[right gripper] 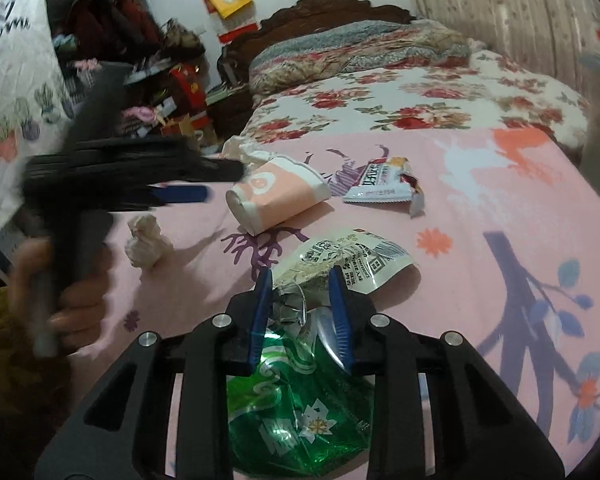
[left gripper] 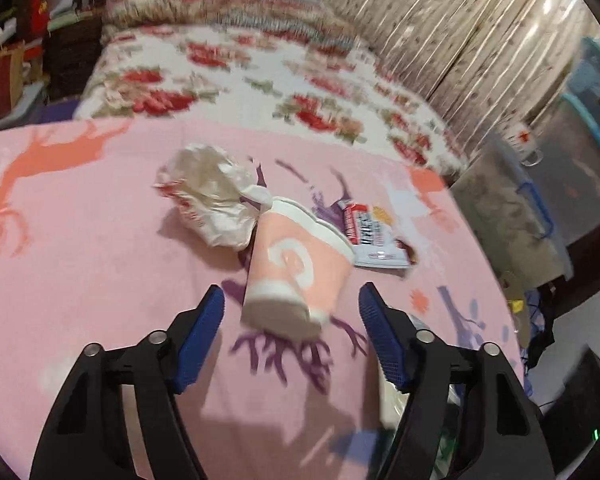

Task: Collect trash
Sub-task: 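Grasp the crushed green can with the right tool while the left tool grasps the pink paper cup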

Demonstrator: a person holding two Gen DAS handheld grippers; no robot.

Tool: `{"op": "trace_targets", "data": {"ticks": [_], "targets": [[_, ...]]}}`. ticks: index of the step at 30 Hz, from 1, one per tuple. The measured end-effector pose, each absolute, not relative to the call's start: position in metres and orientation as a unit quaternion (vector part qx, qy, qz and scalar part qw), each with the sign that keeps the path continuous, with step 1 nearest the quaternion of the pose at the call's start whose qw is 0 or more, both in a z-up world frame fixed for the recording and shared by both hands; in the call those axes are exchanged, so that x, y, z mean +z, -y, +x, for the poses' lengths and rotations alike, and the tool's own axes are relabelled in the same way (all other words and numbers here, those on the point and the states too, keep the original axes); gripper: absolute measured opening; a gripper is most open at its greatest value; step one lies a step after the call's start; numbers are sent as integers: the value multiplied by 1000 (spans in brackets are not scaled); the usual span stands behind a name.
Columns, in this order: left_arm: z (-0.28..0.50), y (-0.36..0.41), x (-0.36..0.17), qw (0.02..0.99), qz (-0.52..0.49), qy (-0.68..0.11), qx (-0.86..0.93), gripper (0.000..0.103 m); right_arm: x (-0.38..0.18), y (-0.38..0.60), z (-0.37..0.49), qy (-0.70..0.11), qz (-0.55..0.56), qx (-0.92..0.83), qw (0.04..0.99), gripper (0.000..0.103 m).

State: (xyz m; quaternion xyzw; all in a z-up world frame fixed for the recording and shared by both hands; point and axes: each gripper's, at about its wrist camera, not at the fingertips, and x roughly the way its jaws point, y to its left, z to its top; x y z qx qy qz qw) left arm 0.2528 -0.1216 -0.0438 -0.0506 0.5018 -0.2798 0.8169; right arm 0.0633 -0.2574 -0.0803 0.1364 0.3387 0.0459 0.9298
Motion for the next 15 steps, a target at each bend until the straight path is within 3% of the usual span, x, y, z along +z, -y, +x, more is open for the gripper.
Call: {"op": "trace_targets", "data": {"ticks": [1, 4, 15], "targets": [[258, 126, -51, 814, -43, -511, -273, 54, -78, 261, 60, -333, 143, 45, 931, 21], [263, 127, -63, 807, -61, -521, -270, 36, -67, 265, 57, -317, 148, 46, 936, 15], [137, 38, -3, 845, -82, -433, -304, 36, -39, 231, 40, -286, 131, 89, 945, 15]]}}
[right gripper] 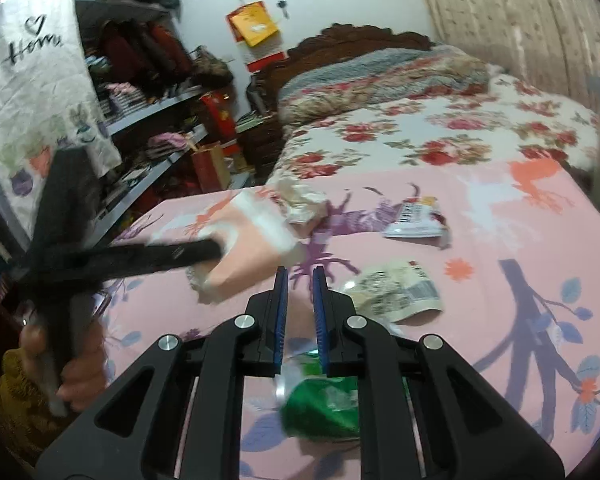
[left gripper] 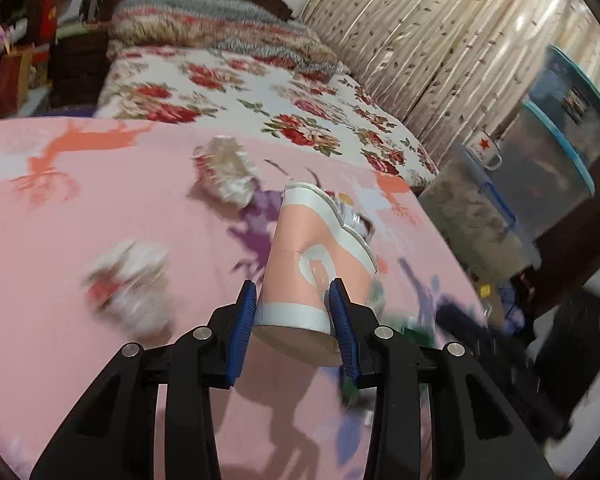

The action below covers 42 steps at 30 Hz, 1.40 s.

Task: Collect trash

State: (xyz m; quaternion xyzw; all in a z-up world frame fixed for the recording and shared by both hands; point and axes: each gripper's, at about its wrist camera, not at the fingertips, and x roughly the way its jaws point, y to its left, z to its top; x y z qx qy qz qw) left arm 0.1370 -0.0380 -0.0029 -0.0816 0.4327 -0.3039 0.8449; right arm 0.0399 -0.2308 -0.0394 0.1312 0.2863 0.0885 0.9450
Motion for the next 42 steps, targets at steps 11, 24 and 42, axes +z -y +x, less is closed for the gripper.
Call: {"op": "trace_targets", "data": {"ticks": [11, 24, 42], "targets": [[72, -27, -35, 852, -51, -442, -275, 36, -56, 318, 78, -358, 330, 61, 871, 75], [73, -25, -55, 837, -72, -456, -293, 36, -118, 354, 101, -446, 440, 39, 779, 56], [83, -19, -51, 838, -81, -455, -292, 36, -136, 329, 132, -403, 507, 119, 752, 5]]}}
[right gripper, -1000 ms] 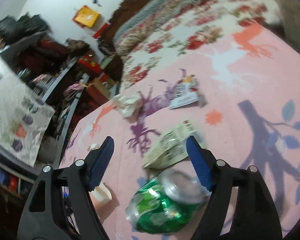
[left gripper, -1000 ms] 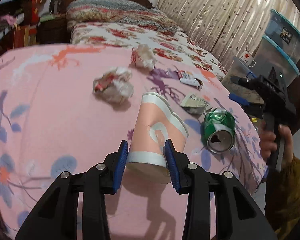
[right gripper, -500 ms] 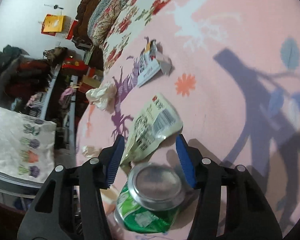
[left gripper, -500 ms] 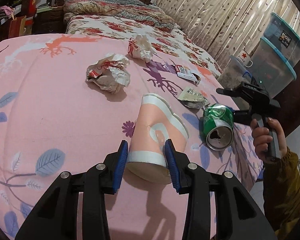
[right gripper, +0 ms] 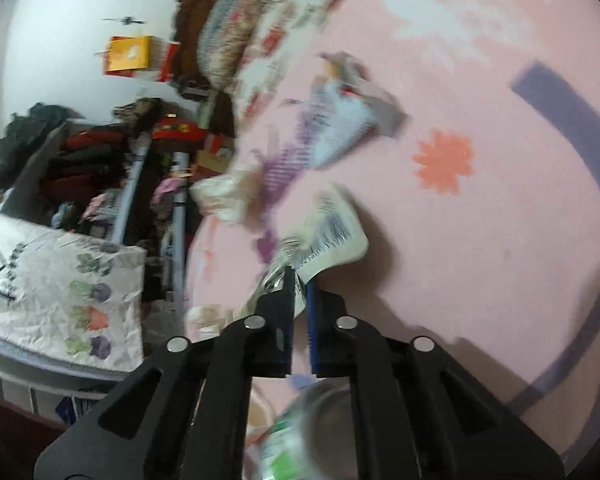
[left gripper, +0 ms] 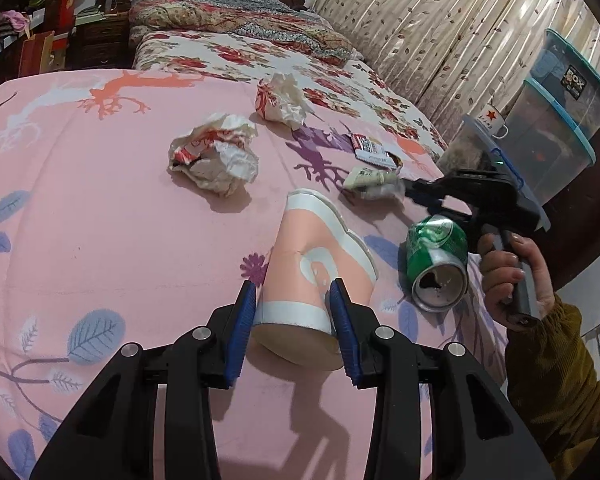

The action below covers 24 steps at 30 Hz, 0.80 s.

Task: Collect trash
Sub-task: 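Carry the cup and packet to the wastebasket and open both tools to drop them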

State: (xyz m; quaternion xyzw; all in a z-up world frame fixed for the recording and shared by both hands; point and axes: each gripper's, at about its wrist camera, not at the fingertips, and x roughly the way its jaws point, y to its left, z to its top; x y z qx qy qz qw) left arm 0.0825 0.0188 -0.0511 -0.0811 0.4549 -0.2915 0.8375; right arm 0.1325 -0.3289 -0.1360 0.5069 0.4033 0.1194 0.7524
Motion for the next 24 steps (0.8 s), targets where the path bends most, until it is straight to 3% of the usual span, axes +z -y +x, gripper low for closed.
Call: {"op": "trace_targets", "data": {"ticks": [7, 12, 24], "targets": [[85, 0, -10, 841, -89, -425, -323, 36, -76, 355, 90, -329, 488, 137, 797, 5], [81, 47, 13, 830, -63, -414, -367, 36, -63, 396, 39, -284, 492, 120, 814, 5], [73, 287, 25, 757, 60, -425, -494, 36, -81, 559, -120, -172, 527, -50, 831, 5]]}}
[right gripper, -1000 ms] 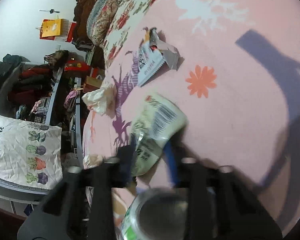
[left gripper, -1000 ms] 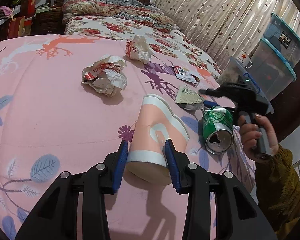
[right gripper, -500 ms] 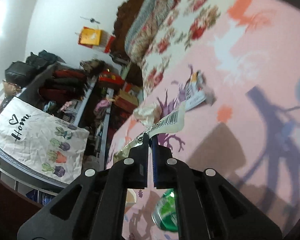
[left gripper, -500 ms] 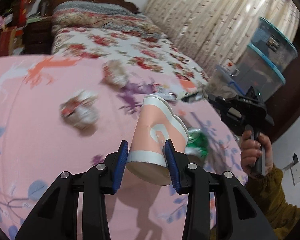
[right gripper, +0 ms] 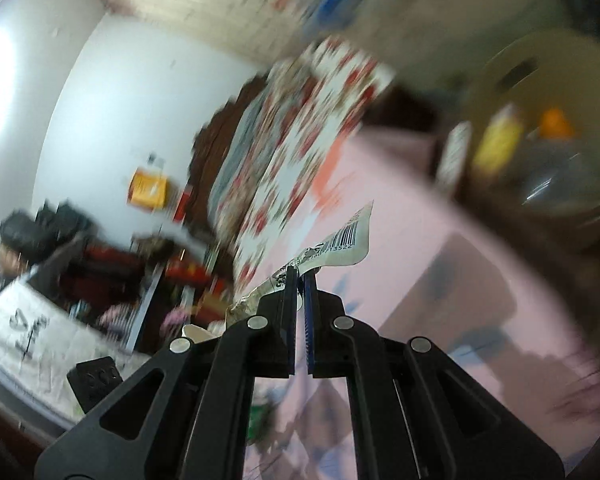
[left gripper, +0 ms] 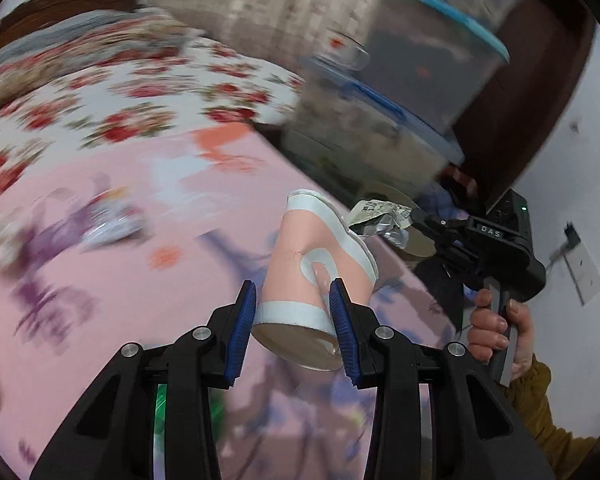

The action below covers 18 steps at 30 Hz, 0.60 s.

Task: Collect trash
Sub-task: 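Carry the cup and packet to the wastebasket and open both tools to drop them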

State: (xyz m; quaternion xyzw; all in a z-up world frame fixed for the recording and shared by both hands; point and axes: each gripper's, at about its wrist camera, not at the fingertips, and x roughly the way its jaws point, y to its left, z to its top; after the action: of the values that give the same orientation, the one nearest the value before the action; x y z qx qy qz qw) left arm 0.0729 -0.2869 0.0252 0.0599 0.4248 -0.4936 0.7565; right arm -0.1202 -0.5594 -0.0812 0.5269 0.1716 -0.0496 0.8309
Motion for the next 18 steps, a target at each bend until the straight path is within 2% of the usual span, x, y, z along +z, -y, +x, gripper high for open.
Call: {"op": "trace_targets", "data": {"ticks": [8, 13, 15, 17, 18], "targets": [[46, 472, 19, 708, 136, -412, -557, 36, -94, 660, -205, -115, 534, -159, 822, 5], [38, 565, 9, 694, 156, -415, -567, 37, -113, 702, -221, -103, 552, -193, 805, 5], [37, 596, 4, 695, 169, -414, -564, 37, -120, 706, -218, -108, 549, -209, 802, 8], [36, 624, -5, 698, 182, -414, -555, 54, -125, 706, -208, -122, 537, -212, 807, 10], [37, 634, -9, 702, 185, -416, -548, 73, -128, 708, -203, -134, 534, -209, 808, 10]]}}
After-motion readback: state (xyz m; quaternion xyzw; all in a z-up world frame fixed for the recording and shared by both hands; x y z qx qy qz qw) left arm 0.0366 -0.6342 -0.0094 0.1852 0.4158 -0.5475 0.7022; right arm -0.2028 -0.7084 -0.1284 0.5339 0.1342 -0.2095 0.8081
